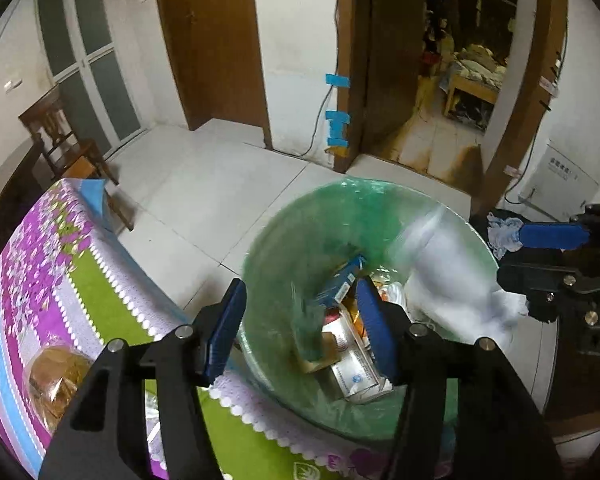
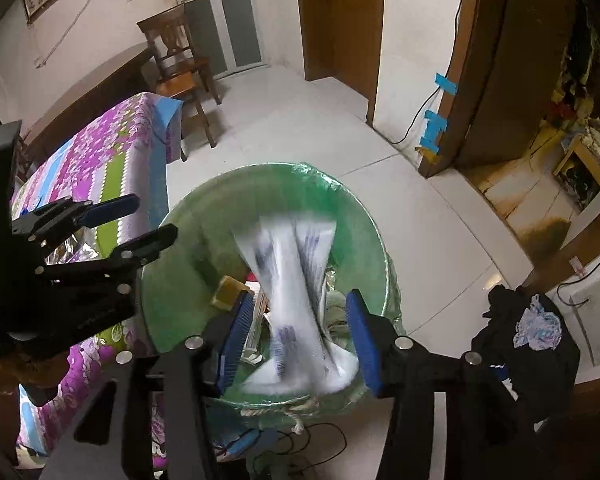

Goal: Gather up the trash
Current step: 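Carry the scouring pad and wrapper over the green bin and open both tools, then move both tools back over the table and grasp the white towel with the right tool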

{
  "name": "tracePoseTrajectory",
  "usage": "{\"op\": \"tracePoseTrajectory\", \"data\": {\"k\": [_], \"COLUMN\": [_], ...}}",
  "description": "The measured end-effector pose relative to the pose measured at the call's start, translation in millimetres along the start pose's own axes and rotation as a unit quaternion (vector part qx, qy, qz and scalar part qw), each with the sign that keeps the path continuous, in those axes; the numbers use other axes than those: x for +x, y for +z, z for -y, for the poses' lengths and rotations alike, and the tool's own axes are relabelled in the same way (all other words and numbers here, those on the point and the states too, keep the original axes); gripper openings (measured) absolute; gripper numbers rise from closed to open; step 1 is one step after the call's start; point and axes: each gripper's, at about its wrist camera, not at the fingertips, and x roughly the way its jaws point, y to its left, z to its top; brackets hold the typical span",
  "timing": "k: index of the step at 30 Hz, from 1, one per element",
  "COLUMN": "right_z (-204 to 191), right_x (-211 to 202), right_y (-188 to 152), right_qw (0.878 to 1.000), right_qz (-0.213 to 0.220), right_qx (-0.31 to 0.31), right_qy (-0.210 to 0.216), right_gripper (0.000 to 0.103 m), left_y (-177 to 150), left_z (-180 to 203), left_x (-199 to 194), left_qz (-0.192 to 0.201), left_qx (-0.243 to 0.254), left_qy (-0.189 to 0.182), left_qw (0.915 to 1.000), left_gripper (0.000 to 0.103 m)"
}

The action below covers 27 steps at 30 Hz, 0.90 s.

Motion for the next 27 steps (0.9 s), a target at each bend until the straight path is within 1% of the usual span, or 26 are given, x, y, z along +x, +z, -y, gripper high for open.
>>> {"op": "tracePoseTrajectory", "data": {"k": [2,8,10,13,16,21,26,27], "right_z": [3,7,5,2,-5,-37,-79,-86], "right_x": [1,3,4,6,5,-6,-10,-10], "right_y": [0,-7,-12,-22,-34,-56,-67,-68], "right_qw": [1.0,1.0,1.0,1.0,0.999,0.997,0.993,0.992], "right_qz": [0.002,0.007,0.01,0.016,0.033,0.076,0.103,0.107], "right_qx": [0.005,0.011,0.012,0.018,0.02,-0.006,-0.03,-0.032], "right_qy": [0.001,0.007,0.006,0.013,0.017,0.033,0.052,0.058], "right_gripper": [0.05,0.05,0.05,0.05,0.05,0.05,0.053,0.054], "left_y": [-2,-15,-25,-38,-55,-92,-126,-134], "left_z": [-2,-1,-3,-7,-15,-41,-87,-97], "left_x": [-2,-16,-23,-36,-54,-83,-109,-115], "left_qz": [-0.001,0.014,0.023,0.04,0.057,0.071,0.073,0.075], "left_qx": [-0.003,0.004,0.003,0.003,0.0,-0.012,-0.071,-0.084], "left_qy": [0.0,0.012,0.019,0.045,0.051,0.067,0.081,0.086], "left_qw": [1.0,0.9998,0.9995,0.9982,0.9971,0.9952,0.9915,0.9899], "left_gripper": [0.055,0.055,0.059,0.063,0.067,0.07,0.071,0.071]}}
